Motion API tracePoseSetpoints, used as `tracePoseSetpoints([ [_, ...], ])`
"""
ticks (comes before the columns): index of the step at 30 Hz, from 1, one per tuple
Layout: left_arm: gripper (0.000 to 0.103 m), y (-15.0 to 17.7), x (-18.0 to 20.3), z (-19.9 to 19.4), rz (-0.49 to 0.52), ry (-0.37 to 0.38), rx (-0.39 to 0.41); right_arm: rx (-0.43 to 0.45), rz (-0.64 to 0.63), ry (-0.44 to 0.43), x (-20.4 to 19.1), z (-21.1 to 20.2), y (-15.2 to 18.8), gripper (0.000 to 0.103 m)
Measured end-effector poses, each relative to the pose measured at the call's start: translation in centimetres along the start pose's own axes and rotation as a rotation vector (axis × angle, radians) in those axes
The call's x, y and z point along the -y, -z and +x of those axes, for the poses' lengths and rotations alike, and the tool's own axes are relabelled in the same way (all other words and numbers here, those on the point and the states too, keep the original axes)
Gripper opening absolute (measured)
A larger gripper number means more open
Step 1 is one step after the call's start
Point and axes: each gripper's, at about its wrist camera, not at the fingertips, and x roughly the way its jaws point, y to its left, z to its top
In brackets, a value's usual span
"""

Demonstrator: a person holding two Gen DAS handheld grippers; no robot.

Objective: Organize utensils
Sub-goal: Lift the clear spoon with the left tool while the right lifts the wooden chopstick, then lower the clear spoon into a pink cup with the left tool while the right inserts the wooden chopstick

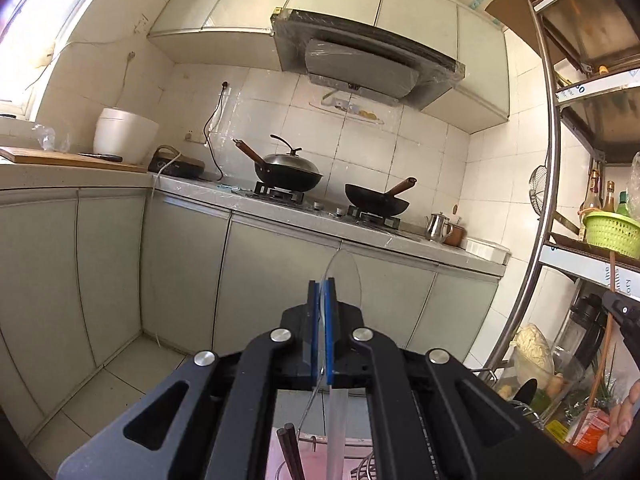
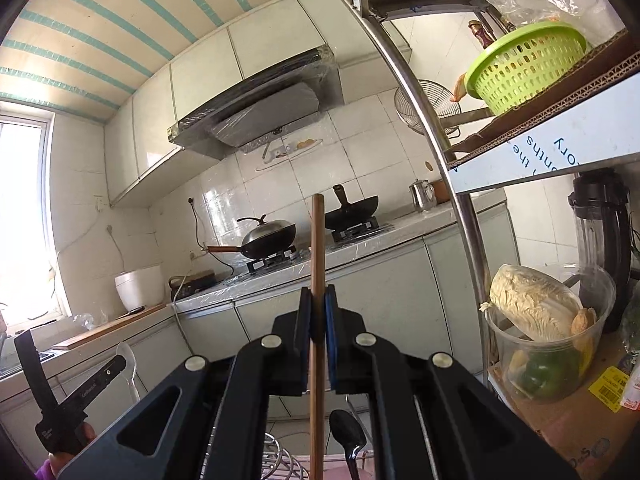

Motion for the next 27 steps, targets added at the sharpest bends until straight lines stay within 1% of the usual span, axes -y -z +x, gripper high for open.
tracePoseSetpoints([
  [5, 0.001, 2.1, 0.6, 0.5, 0.077, -0.034, 0.064, 0.039, 0.002, 0.008, 0.4, 0.9, 1.1, 0.006],
  [12, 0.001, 5.0, 1.4, 0.1, 0.153, -0.051, 0.097, 0.091, -0.039, 0.024, 0.3, 1.5, 2.2, 0.006],
  [14, 0.001, 5.7, 1.4, -0.1, 0.157, -0.058, 0.096, 0.091, -0.049, 0.035, 0.4, 1.7, 2.6, 0.006],
  [22, 0.001, 7.3, 0.7, -0.5, 0.141, -0.052, 0.044, 0.073, -0.044, 0.043, 1.3, 1.8, 4.0, 0.006],
  [24, 0.001, 7.4, 0.6, -0.7, 0.136, -0.051, 0.04, 0.083, -0.033, 0.042, 1.4, 1.6, 3.8, 0.006],
  [27, 0.001, 7.1, 0.4, -1.0, 0.122, -0.051, 0.057, 0.117, -0.035, 0.034, 1.1, 1.2, 2.9, 0.006],
])
